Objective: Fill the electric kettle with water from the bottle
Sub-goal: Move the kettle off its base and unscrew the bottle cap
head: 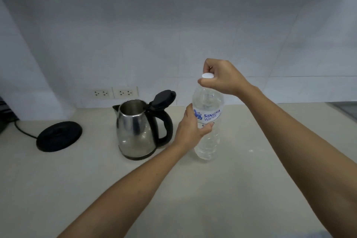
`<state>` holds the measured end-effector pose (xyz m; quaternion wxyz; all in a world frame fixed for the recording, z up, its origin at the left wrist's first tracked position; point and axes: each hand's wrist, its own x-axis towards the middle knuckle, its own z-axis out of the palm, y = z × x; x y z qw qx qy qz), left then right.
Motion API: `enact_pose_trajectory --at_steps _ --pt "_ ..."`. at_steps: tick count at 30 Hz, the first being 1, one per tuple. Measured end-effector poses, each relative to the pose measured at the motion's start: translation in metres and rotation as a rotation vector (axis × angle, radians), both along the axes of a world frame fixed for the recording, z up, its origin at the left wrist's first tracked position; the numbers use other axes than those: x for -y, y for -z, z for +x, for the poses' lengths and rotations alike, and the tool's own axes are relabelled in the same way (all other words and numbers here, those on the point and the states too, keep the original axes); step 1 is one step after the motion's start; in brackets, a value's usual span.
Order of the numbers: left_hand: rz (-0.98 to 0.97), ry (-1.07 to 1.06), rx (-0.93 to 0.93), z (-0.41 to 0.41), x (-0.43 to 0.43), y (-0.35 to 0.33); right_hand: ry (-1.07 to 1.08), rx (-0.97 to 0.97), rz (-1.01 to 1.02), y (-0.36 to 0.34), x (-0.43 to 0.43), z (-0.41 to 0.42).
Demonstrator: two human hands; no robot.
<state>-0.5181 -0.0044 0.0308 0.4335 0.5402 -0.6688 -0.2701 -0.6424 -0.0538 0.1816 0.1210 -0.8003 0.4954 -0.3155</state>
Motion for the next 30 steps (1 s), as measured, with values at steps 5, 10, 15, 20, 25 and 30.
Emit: enact_pose_trajectory --at_steps 5,10,15,20,25,30 --pt "-0.077 0.046 0.099 0.055 -0.056 0.001 -0.007 0.138 -0.039 0.011 -0.062 0.041" --pt "-0.063 0.021 0.114 0.125 -0.094 0.007 -0.032 0.196 -0.027 0.021 -0.097 0.108" --pt "0.028 -0.115 0.149 0.19 -0.116 0.02 -0.115 0.169 0.011 0.04 -0.108 0.177" --pt "0.071 -0.262 0.137 0.235 -0.134 0.029 -0.218 0.142 0.012 0.054 -0.111 0.227" --pt "0.113 -0.268 0.084 0.261 -0.141 0.026 -0.277 0.117 0.018 0.053 -0.109 0.259" --pt "0.093 -0.256 -0.181 0.253 -0.142 0.018 -0.335 -0.045 0.111 0.041 -0.101 0.268"
